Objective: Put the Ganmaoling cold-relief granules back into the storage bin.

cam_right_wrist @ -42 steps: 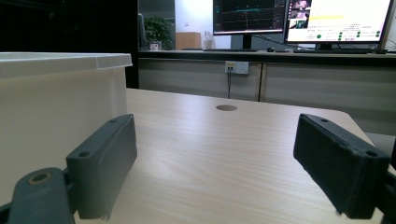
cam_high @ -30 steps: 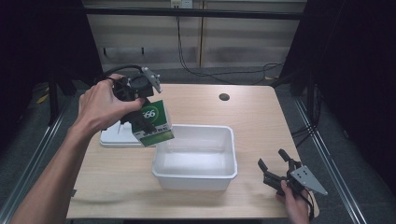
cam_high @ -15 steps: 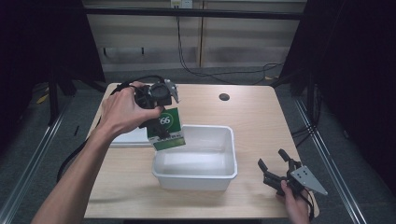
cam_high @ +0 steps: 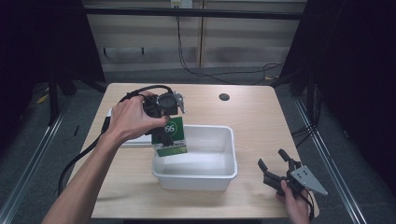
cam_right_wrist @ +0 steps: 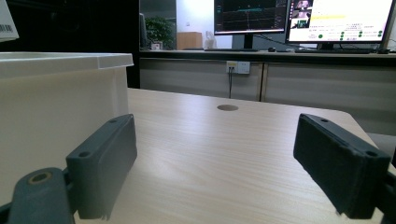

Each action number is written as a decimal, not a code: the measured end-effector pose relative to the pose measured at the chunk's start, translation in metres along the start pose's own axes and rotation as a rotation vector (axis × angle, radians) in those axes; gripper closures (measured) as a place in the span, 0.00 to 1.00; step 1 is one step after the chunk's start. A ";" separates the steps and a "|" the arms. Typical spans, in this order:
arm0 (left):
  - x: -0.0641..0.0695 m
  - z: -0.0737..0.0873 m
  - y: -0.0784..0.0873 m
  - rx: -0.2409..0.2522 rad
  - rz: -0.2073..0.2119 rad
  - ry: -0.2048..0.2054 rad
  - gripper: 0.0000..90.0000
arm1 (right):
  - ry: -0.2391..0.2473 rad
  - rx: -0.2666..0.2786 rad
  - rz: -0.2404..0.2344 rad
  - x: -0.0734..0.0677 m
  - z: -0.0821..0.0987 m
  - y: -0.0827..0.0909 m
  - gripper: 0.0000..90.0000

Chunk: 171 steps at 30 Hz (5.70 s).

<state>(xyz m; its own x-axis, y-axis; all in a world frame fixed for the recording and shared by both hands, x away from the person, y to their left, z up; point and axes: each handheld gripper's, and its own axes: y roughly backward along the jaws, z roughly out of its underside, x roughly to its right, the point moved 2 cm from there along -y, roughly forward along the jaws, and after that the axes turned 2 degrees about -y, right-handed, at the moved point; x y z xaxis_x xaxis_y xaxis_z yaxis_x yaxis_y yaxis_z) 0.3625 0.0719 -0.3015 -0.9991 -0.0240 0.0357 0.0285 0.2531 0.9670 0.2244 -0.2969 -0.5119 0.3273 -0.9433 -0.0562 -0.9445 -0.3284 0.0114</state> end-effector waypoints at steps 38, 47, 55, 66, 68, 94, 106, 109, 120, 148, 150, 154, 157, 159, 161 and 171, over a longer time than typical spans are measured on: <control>-0.006 -0.004 -0.062 -0.081 0.047 -0.048 0.18 | 0.002 0.000 -0.011 0.001 0.000 0.000 0.14; -0.009 0.008 -0.072 -0.071 0.071 -0.063 0.18 | 0.000 0.004 -0.009 0.000 0.000 0.000 0.14; -0.006 0.012 -0.076 -0.079 0.042 -0.097 0.18 | 0.000 0.003 -0.007 0.000 0.000 0.000 0.14; -0.005 0.012 -0.089 -0.107 0.037 -0.112 0.18 | 0.001 0.004 -0.006 0.000 0.000 0.000 0.14; -0.005 0.012 -0.091 -0.113 0.037 -0.113 0.18 | 0.002 0.003 -0.005 0.000 0.000 0.000 0.14; -0.011 0.027 -0.120 -0.146 0.058 -0.064 0.17 | 0.002 0.004 -0.007 0.000 0.000 0.000 0.14; -0.014 0.026 -0.127 -0.180 0.063 -0.042 0.15 | 0.001 0.005 -0.009 0.000 0.000 0.001 0.14; -0.014 0.026 -0.129 -0.187 0.069 -0.031 0.14 | 0.001 0.004 -0.008 0.000 0.000 0.001 0.14; -0.014 0.026 -0.130 -0.204 0.082 -0.034 0.11 | 0.000 0.004 -0.010 -0.001 0.000 0.001 0.14; -0.024 0.035 -0.091 0.091 0.096 0.072 0.16 | 0.002 0.004 -0.009 0.000 0.000 0.001 0.14; -0.025 0.039 -0.087 0.107 0.095 0.082 0.17 | 0.002 0.004 -0.009 0.000 0.000 0.001 0.14; -0.025 0.045 -0.076 0.184 0.090 0.103 0.17 | 0.002 0.004 -0.009 0.000 0.000 0.001 0.14; -0.026 0.052 -0.070 0.222 0.090 0.112 0.17 | 0.001 0.004 -0.010 -0.001 0.000 0.001 0.14; -0.024 0.055 -0.067 0.240 0.081 0.130 0.17 | 0.000 0.003 -0.009 -0.001 0.000 0.001 0.14; -0.023 0.059 -0.064 0.270 0.085 0.141 0.17 | 0.003 0.004 -0.008 0.000 0.000 0.001 0.14; -0.021 0.079 -0.049 0.410 0.026 0.220 0.18 | 0.003 0.003 -0.007 0.000 0.000 0.001 0.14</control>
<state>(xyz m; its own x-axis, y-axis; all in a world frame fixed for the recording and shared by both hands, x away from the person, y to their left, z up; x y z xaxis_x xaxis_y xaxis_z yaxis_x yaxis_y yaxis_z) 0.3791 0.1364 -0.3697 -0.9663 -0.2062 0.1542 -0.0059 0.6164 0.7874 0.2237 -0.2967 -0.5119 0.3338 -0.9411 -0.0537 -0.9423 -0.3347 0.0076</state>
